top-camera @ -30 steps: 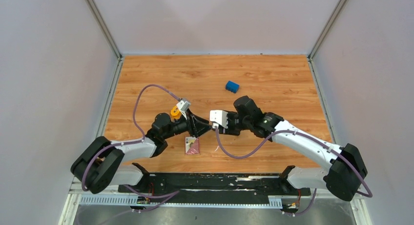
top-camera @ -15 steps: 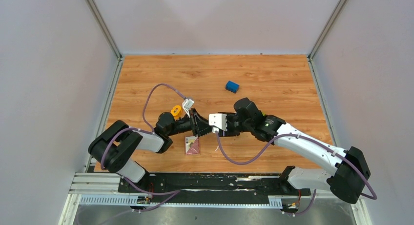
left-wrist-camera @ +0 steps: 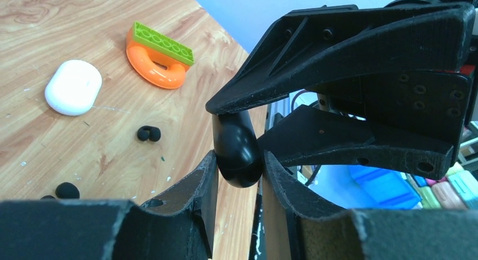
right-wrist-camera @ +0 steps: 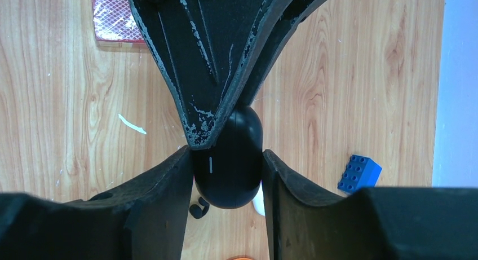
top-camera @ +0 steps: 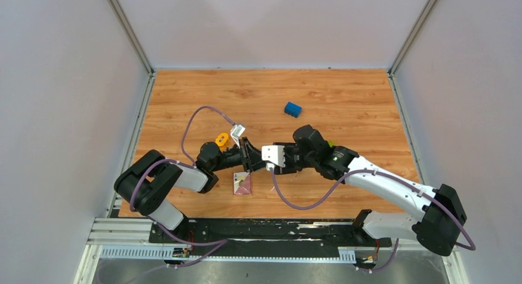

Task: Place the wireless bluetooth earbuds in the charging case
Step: Pick up the charging case at the center of the board.

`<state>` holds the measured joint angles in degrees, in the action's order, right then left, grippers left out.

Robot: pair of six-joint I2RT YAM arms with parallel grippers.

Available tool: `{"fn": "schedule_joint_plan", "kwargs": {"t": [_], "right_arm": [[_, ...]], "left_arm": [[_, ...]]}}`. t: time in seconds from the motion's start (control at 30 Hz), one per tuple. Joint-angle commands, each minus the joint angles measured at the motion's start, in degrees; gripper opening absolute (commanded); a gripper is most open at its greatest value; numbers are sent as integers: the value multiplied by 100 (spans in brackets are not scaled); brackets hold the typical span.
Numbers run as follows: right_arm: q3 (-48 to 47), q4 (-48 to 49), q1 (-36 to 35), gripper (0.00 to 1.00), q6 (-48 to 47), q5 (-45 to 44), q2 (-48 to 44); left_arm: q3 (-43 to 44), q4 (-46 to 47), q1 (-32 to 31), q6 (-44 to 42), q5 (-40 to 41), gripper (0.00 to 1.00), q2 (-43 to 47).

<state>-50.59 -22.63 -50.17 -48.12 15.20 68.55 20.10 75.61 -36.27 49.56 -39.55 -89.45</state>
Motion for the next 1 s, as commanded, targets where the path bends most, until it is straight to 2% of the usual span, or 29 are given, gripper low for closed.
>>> {"fn": "schedule_joint_plan", "kwargs": {"t": [0.0, 0.13, 0.23, 0.3, 0.43, 0.67, 0.97], "right_arm": [[-296, -132, 160, 50, 344, 578, -2], [-817, -1029, 966, 62, 457, 2454, 12], [-1285, -1928, 1321, 64, 245, 3293, 282], [-1416, -2163, 1497, 63, 284, 3653, 400], [-1333, -2213, 1566, 59, 142, 3714, 470], [-1342, -2283, 1568, 49, 101, 3815, 568], [-1367, -2452, 1567, 47, 33, 3884, 954]], "left_arm": [[0, 139, -11, -651, 304, 12, 216], [-363, 845, -136, -1413, 385, 9, 257], [-472, 1204, -250, -1793, 328, 7, 167], [-516, 1365, -332, -1943, 289, 4, 107], [-596, 1592, -463, -2178, 185, 3, 182], [-632, 1312, -673, -2638, 171, 3, 427], [-657, 989, -920, -3160, 220, 4, 544]]}}
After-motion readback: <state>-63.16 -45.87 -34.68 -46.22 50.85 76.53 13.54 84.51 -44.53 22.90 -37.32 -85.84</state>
